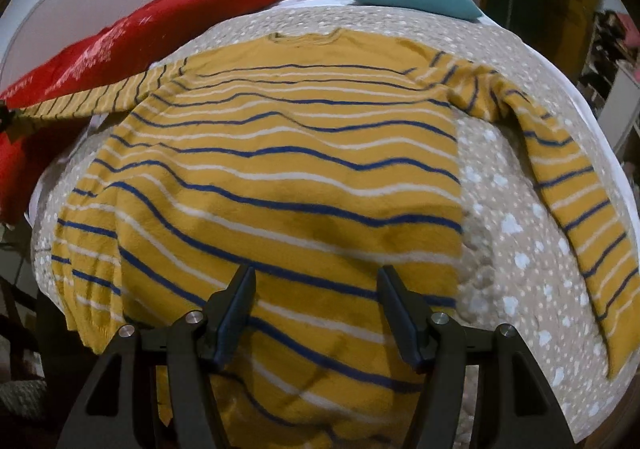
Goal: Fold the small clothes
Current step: 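Grasp a sleeve cuff with the left gripper and lay it across the body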
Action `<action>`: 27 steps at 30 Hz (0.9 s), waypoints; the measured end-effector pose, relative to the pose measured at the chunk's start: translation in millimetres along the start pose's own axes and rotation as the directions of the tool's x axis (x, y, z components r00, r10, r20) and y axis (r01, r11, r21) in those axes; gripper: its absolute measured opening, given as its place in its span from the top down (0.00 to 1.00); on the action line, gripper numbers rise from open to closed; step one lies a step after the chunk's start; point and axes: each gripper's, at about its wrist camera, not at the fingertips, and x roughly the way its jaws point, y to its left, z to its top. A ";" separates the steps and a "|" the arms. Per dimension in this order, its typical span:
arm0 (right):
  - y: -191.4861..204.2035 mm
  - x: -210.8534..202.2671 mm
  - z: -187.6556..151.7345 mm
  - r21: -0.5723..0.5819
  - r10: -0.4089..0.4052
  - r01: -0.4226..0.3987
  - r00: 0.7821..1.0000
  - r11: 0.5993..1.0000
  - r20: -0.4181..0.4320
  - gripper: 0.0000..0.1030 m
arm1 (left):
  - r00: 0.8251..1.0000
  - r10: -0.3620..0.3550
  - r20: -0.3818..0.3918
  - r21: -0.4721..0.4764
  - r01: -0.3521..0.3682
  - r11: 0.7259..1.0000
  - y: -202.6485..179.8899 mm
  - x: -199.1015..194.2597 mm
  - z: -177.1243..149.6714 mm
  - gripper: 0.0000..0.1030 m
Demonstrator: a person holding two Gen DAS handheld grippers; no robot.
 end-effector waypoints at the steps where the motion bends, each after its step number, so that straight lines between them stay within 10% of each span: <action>1: -3.0 -1.8 -1.6 0.005 0.003 -0.003 1.000 1.000 0.004 0.34 | 0.999 -0.037 -0.004 0.017 0.037 0.999 -14.6 -0.7 0.0 0.96; 6: -14.3 -8.6 -8.7 0.035 0.025 -0.026 0.999 0.999 0.023 0.36 | 0.976 -0.212 -0.056 0.166 0.218 0.962 -111.6 -6.2 -19.9 0.96; 13: -22.7 -19.9 -14.5 0.054 0.070 -0.073 0.995 0.996 0.065 0.36 | 0.828 -0.448 -0.338 0.232 0.535 0.813 -285.7 23.5 -112.6 0.96; 18: -49.8 -38.4 -18.2 0.125 0.099 -0.114 0.987 0.986 0.124 0.36 | 0.724 -0.479 -0.497 0.274 0.655 0.705 -383.0 36.9 -196.8 0.96; 23: -86.1 -31.8 -28.5 0.251 0.113 -0.136 0.988 0.958 0.101 0.36 | 0.684 -0.422 -0.595 0.324 0.685 0.653 -430.4 47.3 -259.1 0.92; 27: -107.9 -27.3 -35.2 0.338 0.151 -0.177 0.983 0.924 0.102 0.35 | 0.654 -0.397 -0.644 0.278 0.684 0.675 -422.8 49.8 -273.2 0.59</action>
